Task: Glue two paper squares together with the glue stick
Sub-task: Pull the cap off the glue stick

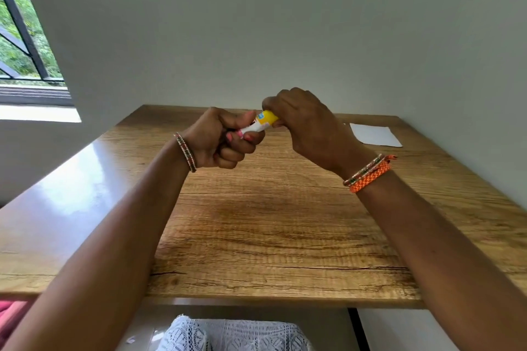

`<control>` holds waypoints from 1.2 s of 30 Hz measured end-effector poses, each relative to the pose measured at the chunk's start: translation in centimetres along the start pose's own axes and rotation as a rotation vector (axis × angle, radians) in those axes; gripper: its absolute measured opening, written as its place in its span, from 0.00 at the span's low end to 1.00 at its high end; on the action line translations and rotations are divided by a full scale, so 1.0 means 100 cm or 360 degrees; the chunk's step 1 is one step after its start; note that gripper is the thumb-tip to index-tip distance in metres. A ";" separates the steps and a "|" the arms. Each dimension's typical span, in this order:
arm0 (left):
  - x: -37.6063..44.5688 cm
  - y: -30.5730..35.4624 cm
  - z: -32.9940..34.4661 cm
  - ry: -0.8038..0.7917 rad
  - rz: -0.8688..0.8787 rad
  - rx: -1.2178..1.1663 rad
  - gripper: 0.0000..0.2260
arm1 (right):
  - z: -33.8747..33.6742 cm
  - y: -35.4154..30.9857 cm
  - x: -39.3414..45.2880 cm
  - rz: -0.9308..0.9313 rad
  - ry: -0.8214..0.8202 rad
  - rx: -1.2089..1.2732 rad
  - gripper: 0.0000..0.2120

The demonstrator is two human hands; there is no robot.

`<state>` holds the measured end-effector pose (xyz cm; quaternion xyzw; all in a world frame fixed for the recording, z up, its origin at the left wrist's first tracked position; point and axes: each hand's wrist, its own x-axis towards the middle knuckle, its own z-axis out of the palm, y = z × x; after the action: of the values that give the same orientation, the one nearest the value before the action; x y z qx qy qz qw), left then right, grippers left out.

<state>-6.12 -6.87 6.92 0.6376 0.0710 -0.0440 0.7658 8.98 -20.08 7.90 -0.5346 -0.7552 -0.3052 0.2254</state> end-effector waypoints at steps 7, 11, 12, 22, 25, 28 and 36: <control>0.004 -0.004 -0.005 -0.0179 -0.0097 -0.0199 0.15 | 0.007 -0.002 -0.004 0.0015 0.0071 -0.0051 0.13; 0.010 -0.009 0.001 0.0708 0.0093 0.0847 0.13 | 0.016 0.007 -0.004 0.0644 -0.0179 0.0748 0.09; 0.013 -0.012 0.006 0.0919 0.0142 0.1298 0.12 | 0.017 0.011 -0.006 0.0815 -0.0294 0.0935 0.07; 0.024 -0.016 0.014 0.1244 0.0276 0.2239 0.16 | 0.040 -0.002 -0.006 0.1656 0.0047 0.1889 0.06; 0.029 -0.016 0.020 0.1185 0.0272 0.1976 0.17 | 0.034 -0.001 -0.004 0.1832 0.0083 0.1900 0.08; 0.031 -0.011 0.024 0.0980 0.0197 0.1261 0.16 | 0.023 0.005 -0.001 0.1889 0.0103 0.1898 0.08; 0.004 -0.021 0.019 0.0263 0.0017 0.0094 0.16 | -0.012 0.058 -0.009 0.2346 0.0781 0.1606 0.09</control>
<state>-5.92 -9.11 5.20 0.6618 0.1293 0.0109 0.7384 14.82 -20.14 9.43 -0.6388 -0.1988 0.1758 0.7222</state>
